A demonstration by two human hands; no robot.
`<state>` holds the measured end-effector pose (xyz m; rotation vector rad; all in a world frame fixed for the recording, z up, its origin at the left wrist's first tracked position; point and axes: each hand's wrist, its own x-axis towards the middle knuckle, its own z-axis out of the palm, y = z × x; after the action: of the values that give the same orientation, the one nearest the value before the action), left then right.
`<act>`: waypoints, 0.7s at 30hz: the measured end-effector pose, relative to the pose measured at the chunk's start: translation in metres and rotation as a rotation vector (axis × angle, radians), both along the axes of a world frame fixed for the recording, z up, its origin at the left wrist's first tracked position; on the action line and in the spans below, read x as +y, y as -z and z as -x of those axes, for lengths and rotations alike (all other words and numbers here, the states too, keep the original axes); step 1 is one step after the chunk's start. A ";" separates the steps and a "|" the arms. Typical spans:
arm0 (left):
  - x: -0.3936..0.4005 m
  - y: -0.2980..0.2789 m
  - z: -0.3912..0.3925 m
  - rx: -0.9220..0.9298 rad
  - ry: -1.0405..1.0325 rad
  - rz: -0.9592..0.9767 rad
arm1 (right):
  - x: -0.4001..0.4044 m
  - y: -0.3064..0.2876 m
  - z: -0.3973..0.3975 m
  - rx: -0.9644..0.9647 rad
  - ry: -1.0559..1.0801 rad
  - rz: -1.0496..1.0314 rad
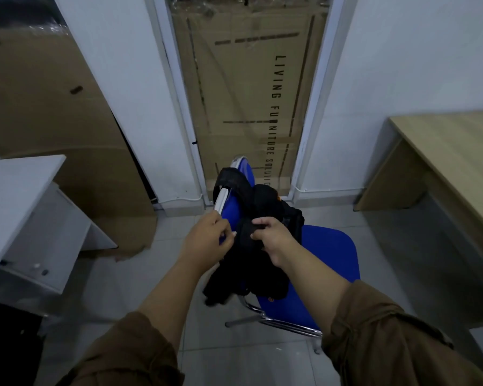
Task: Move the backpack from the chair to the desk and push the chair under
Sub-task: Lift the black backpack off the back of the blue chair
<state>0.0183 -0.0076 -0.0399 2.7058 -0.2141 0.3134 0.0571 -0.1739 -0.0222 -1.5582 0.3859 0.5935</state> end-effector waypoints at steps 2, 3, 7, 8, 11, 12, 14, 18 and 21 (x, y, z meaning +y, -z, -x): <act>-0.005 0.001 -0.007 -0.033 -0.006 -0.043 | -0.018 -0.001 -0.002 -0.133 -0.147 0.190; -0.008 0.001 -0.011 -0.032 -0.028 -0.050 | -0.025 -0.002 -0.003 -0.190 -0.210 0.248; -0.019 -0.001 -0.037 -0.039 -0.130 -0.072 | -0.046 0.003 -0.012 -0.328 -0.382 0.410; -0.021 -0.001 -0.046 -0.027 -0.135 -0.073 | -0.050 0.005 -0.015 -0.337 -0.389 0.425; -0.019 0.004 -0.075 0.054 -0.128 -0.056 | -0.057 0.016 -0.021 -0.334 -0.392 0.431; -0.018 0.006 -0.084 0.066 -0.120 -0.069 | -0.058 0.020 -0.022 -0.323 -0.395 0.422; -0.014 0.011 -0.102 0.101 -0.109 -0.096 | -0.057 0.029 -0.027 -0.282 -0.404 0.408; -0.010 0.022 -0.122 0.101 -0.102 -0.087 | -0.048 0.043 -0.043 -0.168 -0.416 0.408; -0.010 0.027 -0.124 0.079 -0.113 -0.065 | -0.036 0.055 -0.060 -0.104 -0.311 0.362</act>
<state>0.1427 -0.0179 -0.0664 2.7935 -0.0487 0.2354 0.1170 -0.2103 -0.0770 -2.0100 0.1765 0.7047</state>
